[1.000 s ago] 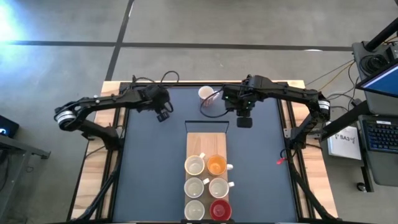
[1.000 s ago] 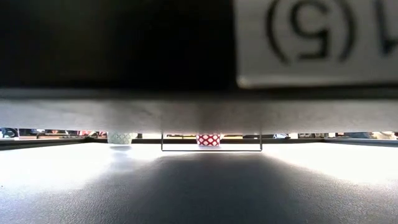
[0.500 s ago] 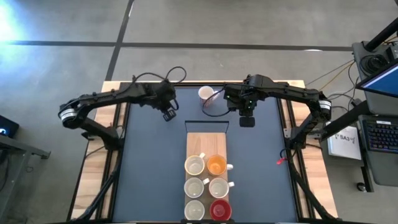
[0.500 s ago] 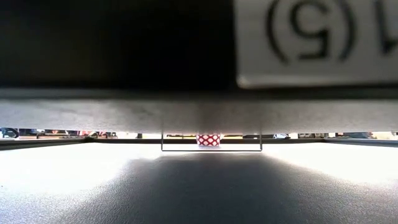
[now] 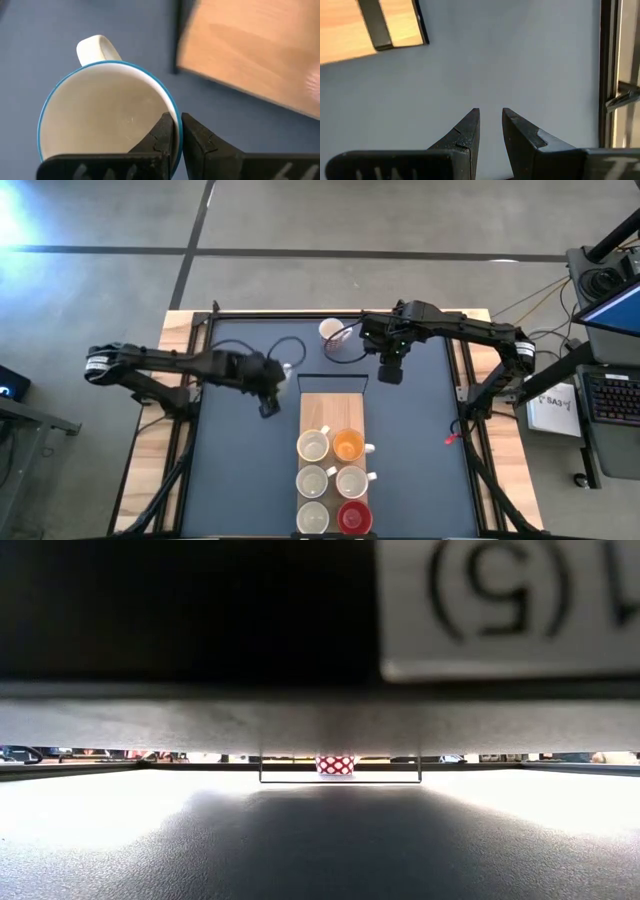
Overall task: Place coffee mugs
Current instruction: Put the blue and gray mug on the shelf
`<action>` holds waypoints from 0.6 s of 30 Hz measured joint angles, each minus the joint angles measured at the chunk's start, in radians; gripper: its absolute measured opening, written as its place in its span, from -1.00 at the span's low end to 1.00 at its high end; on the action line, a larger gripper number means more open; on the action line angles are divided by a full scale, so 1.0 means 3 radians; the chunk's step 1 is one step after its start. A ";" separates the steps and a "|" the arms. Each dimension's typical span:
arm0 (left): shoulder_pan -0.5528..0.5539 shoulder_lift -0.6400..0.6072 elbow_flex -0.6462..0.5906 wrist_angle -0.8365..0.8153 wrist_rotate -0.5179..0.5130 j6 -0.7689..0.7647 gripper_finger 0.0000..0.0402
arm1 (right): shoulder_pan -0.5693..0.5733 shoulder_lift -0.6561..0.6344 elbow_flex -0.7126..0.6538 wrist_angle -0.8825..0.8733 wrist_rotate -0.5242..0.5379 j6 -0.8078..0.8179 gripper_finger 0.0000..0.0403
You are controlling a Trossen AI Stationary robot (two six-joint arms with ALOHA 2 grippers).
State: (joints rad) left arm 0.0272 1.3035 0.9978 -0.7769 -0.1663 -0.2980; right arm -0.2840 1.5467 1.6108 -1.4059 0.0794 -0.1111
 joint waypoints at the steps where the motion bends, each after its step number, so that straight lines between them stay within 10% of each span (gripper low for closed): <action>1: -0.0086 -0.0003 0.0001 0.0007 -0.0005 0.0001 -0.98 | 0.0000 0.0000 0.0000 0.0000 0.0000 0.0058 -0.64; 18: -0.0815 -0.0009 0.0102 -0.0070 -0.0028 0.0385 -0.98 | 0.0000 -0.0001 -0.0017 -0.0006 0.0002 0.0759 -0.64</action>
State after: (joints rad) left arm -0.2173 1.3006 1.0285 -0.7981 -0.1746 -0.1824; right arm -0.2840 1.5463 1.6058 -1.4078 0.0799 0.1166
